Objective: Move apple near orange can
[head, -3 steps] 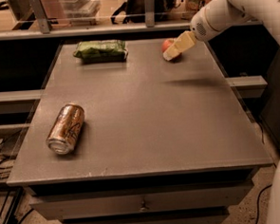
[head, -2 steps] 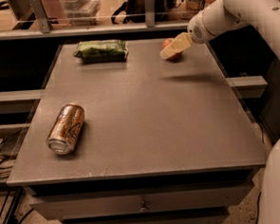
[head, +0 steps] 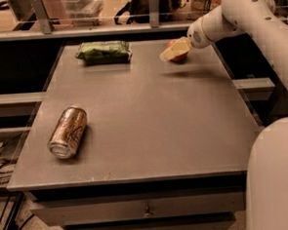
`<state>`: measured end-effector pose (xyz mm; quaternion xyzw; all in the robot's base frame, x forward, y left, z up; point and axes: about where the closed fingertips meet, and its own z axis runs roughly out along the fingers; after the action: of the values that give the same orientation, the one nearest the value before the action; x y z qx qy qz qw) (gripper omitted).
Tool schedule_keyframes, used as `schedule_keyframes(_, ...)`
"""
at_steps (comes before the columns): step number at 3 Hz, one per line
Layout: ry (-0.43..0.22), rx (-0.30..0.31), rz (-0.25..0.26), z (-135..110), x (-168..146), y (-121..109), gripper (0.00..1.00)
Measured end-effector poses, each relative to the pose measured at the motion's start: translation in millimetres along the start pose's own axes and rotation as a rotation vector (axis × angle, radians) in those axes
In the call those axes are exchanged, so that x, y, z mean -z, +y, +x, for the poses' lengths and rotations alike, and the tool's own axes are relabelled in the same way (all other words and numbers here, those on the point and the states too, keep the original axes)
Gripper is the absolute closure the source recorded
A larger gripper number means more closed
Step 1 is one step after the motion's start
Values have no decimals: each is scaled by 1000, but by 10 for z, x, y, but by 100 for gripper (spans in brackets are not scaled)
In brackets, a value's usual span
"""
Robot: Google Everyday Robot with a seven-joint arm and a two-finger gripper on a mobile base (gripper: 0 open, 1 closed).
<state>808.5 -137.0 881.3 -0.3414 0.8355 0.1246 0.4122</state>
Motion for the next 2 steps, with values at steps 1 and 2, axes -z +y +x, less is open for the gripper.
schedule_keyframes(1,2,-21,-18,18,-187,17,18)
schedule_keyframes(2,9,-27,-29,17,-299,49,41)
